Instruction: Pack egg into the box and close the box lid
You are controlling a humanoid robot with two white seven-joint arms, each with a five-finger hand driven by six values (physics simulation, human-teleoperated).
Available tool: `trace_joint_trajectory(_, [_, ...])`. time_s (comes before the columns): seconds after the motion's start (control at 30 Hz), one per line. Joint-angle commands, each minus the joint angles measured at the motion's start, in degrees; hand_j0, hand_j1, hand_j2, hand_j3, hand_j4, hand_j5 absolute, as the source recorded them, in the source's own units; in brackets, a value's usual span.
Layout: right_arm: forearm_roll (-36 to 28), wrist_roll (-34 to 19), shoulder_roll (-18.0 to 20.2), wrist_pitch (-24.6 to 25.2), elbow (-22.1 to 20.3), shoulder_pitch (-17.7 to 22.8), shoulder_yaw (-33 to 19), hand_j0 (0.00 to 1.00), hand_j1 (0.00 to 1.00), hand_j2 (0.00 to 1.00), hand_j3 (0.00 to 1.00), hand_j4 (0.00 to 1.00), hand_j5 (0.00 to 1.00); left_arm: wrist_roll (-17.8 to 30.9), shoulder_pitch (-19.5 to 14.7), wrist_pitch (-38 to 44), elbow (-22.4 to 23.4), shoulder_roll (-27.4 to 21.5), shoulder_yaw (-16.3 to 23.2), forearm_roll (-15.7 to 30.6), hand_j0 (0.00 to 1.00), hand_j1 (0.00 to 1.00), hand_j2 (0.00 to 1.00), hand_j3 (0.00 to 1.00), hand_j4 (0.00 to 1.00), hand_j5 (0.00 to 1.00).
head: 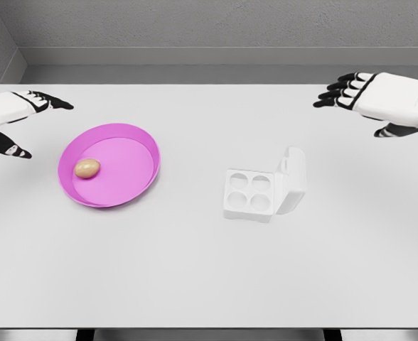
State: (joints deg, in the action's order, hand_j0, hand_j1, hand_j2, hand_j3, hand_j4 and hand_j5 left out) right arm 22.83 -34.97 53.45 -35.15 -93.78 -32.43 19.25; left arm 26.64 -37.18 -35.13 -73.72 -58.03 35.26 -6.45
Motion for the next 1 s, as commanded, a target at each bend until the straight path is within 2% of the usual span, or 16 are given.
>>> trace_joint_trajectory(0.0, [-0.1,0.0,-0.1,0.1,-0.4,0.0,0.3,1.0,1.0,1.0,1.0,1.0,1.0,0.0,0.0,0.1,-0.1,0.1,0.1,0.3,1.0,1.0,1.0,1.0,1.0,1.0])
trace_joint_trajectory(0.07, [-0.2,0.0,0.1,0.1,-0.4,0.0,-0.1,1.0,1.0,1.0,1.0,1.0,1.0,0.0,-0.2,0.1,-0.1,0.1,0.8,0.2,1.0,1.0,1.0,1.0,1.0,1.0])
trace_joint_trajectory(0.17, [-0.4,0.0,1.5,0.1,-0.2,1.9,-2.1,1.0,1.0,1.0,1.0,1.0,1.0,1.8,-3.5,0.1,-0.2,3.4,6.3,-0.3,1.0,1.0,1.0,1.0,1.0,1.0])
trace_joint_trajectory(0.23, [-0.5,0.0,3.5,0.1,0.3,4.3,-5.5,1.0,1.0,1.0,1.0,1.0,1.0,1.8,-3.9,0.1,-0.1,4.7,7.0,-0.7,1.0,1.0,1.0,1.0,1.0,1.0])
trace_joint_trajectory(0.33, [-0.7,0.0,4.5,0.1,1.8,7.0,-7.1,1.0,1.0,1.0,1.0,1.0,1.0,1.4,-3.9,0.1,2.0,5.9,7.7,-0.8,1.0,1.0,1.0,1.0,1.0,1.0])
trace_joint_trajectory(0.37, [-0.7,0.0,5.3,0.1,2.0,7.3,-7.6,1.0,1.0,1.0,1.0,1.0,1.0,1.6,-3.9,0.1,2.8,7.4,9.9,-0.8,1.0,1.0,1.0,1.0,1.0,1.0])
trace_joint_trajectory(0.43, [-0.8,0.0,6.0,0.1,2.1,7.6,-10.9,1.0,1.0,1.0,1.0,1.0,1.0,1.6,-4.0,0.1,2.8,7.6,10.1,-0.8,1.0,1.0,1.0,1.0,1.0,1.0])
trace_joint_trajectory(0.67, [-0.9,0.0,5.9,0.1,2.1,12.1,-12.6,1.0,1.0,1.0,1.0,1.0,1.0,1.7,-4.0,0.1,3.7,8.4,10.4,-1.8,1.0,1.0,1.0,1.0,1.0,1.0])
trace_joint_trajectory(0.8, [-0.8,0.0,6.0,0.1,2.5,12.8,-12.8,1.0,1.0,1.0,1.0,1.0,1.0,1.7,-4.0,0.1,3.8,9.2,10.4,-3.0,0.99,0.99,0.99,0.99,0.99,0.99])
trace_joint_trajectory(0.83, [-0.8,0.0,6.1,0.1,3.7,14.5,-13.0,1.0,1.0,1.0,1.0,1.0,1.0,1.8,-4.0,0.1,3.8,9.2,10.4,-3.1,0.99,0.99,0.99,0.99,0.99,0.99])
trace_joint_trajectory(0.9, [-0.9,0.0,6.1,0.1,4.9,14.9,-12.9,1.0,1.0,1.0,1.0,1.0,1.0,1.7,-3.9,0.1,3.9,9.7,10.4,-3.8,0.99,0.99,0.99,0.99,0.99,0.99])
trace_joint_trajectory(0.97, [-0.7,0.0,5.3,0.1,10.1,15.7,-13.0,1.0,1.0,1.0,1.0,1.0,1.0,1.8,-3.9,0.1,4.0,9.9,10.4,-4.4,0.98,0.98,0.98,0.98,0.98,0.98])
